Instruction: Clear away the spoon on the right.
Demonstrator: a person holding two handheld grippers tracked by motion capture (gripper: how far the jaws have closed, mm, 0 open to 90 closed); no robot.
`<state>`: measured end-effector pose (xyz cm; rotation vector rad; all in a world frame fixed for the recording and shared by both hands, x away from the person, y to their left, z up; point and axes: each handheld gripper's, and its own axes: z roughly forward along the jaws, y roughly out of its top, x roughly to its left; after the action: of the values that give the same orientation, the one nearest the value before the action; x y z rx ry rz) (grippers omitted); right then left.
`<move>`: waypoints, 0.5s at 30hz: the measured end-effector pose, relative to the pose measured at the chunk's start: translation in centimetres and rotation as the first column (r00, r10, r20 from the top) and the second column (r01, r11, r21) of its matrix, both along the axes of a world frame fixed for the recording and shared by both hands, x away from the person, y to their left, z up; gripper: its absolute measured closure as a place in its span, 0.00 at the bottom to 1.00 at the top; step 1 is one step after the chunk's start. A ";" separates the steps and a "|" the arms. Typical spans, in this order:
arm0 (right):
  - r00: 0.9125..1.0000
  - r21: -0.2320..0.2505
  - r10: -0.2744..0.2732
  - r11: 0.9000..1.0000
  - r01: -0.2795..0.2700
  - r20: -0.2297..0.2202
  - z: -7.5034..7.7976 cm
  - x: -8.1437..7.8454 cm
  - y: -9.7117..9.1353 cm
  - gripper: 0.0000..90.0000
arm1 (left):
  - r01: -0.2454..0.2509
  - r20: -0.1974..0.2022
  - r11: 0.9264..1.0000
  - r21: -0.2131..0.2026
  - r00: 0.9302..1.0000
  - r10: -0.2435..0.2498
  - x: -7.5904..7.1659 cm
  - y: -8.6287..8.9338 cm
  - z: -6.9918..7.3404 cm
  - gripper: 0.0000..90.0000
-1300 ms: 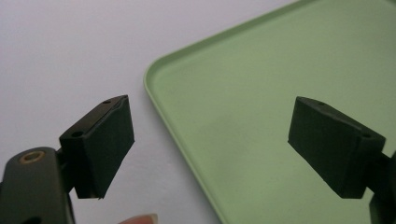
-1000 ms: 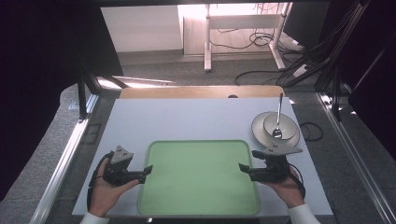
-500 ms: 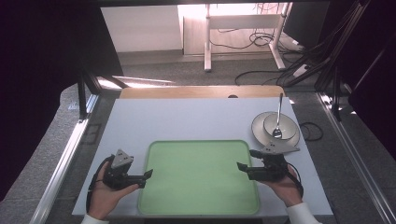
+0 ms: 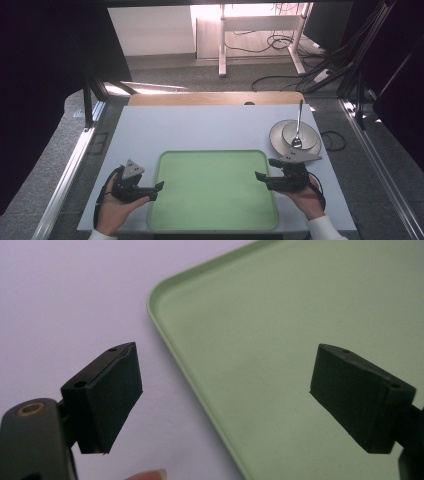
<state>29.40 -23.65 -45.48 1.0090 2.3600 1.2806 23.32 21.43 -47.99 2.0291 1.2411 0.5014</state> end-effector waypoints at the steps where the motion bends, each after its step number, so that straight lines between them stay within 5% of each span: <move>1: 1.000 0.003 -0.004 1.000 0.004 0.004 0.2 0.0 0.0 0.33 | 0.004 -0.001 1.000 -0.001 1.000 -0.004 0.0 0.0 0.0 0.14; 15: 0.998 0.018 -0.033 0.999 0.033 0.048 2.6 1.8 -0.3 0.34 | -0.007 -0.005 1.000 0.005 1.000 0.007 0.2 0.2 0.0 0.14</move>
<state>31.23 -23.93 -42.85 1.0063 2.2909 1.3002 23.56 21.59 -48.01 2.0314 1.2517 0.5039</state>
